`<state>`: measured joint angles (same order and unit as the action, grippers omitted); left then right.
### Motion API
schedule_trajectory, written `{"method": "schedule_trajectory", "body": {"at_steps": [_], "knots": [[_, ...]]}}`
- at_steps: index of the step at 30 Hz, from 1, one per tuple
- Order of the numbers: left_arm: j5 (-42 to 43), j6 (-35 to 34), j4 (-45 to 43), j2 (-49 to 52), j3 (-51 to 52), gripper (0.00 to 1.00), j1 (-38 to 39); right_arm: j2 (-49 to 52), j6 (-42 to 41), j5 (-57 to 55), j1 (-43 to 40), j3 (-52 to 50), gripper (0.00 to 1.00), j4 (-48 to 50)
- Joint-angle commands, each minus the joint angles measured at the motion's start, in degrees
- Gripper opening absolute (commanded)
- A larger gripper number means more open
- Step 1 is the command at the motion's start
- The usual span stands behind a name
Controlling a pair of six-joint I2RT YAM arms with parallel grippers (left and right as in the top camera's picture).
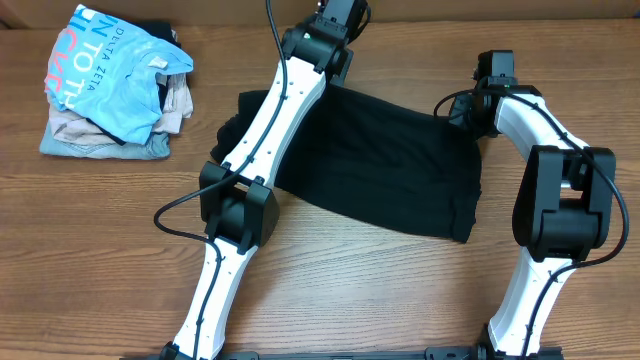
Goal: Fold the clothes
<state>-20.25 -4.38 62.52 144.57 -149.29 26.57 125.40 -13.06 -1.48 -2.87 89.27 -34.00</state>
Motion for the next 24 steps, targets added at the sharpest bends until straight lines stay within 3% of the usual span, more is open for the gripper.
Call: {"method": "schedule_trajectory", "body": {"at_steps": [1,7,11,18,24], "knots": [[-2.36,-0.57,-1.64,-1.09,-0.94,0.04,-1.44,0.90,-2.16,1.01,-1.11,4.09,0.04,-1.64],[-2.38,-1.03,-1.55,-1.09,-0.94,0.04,-2.45,-2.86,-2.14,1.75,-2.56,10.71,0.04,-11.65],[-2.23,-1.46,-0.13,-1.11,-0.94,0.04,-2.95,-5.92,-2.14,2.60,-2.56,14.53,0.04,-23.67],[-2.45,-2.05,6.78,-1.11,-0.94,0.04,-3.21,-10.34,-2.69,4.09,-2.56,14.95,0.04,-39.82],[-2.16,-2.36,13.46,-1.11,-0.94,0.04,-3.56,-10.64,-3.72,3.74,-2.56,11.41,0.04,-42.97]]}}
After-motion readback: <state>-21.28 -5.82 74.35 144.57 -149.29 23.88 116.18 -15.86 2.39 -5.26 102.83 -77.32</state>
